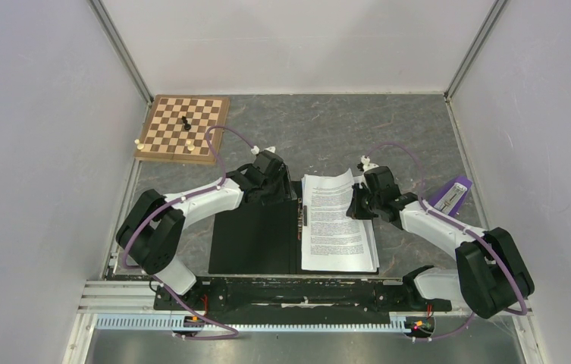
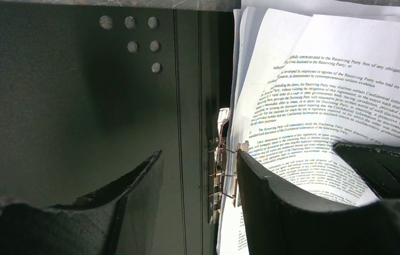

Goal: Put the files into the folder

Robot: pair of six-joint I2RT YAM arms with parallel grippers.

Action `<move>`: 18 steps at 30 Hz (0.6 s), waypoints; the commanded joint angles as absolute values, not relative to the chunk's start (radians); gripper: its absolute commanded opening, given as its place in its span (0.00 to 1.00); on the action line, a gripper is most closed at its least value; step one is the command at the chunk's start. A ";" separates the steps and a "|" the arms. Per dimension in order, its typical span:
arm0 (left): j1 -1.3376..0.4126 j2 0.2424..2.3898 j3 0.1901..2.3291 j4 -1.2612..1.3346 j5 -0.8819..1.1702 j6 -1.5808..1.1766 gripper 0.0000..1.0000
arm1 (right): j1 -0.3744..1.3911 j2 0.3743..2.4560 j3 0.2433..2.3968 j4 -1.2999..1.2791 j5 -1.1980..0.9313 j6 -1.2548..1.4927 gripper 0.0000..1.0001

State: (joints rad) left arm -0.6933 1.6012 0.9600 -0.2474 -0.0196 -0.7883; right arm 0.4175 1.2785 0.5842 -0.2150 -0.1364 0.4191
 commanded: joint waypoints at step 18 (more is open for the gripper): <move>-0.697 1.699 1.092 -0.246 0.023 -0.765 0.55 | 0.423 1.210 0.645 -0.333 0.181 0.307 0.79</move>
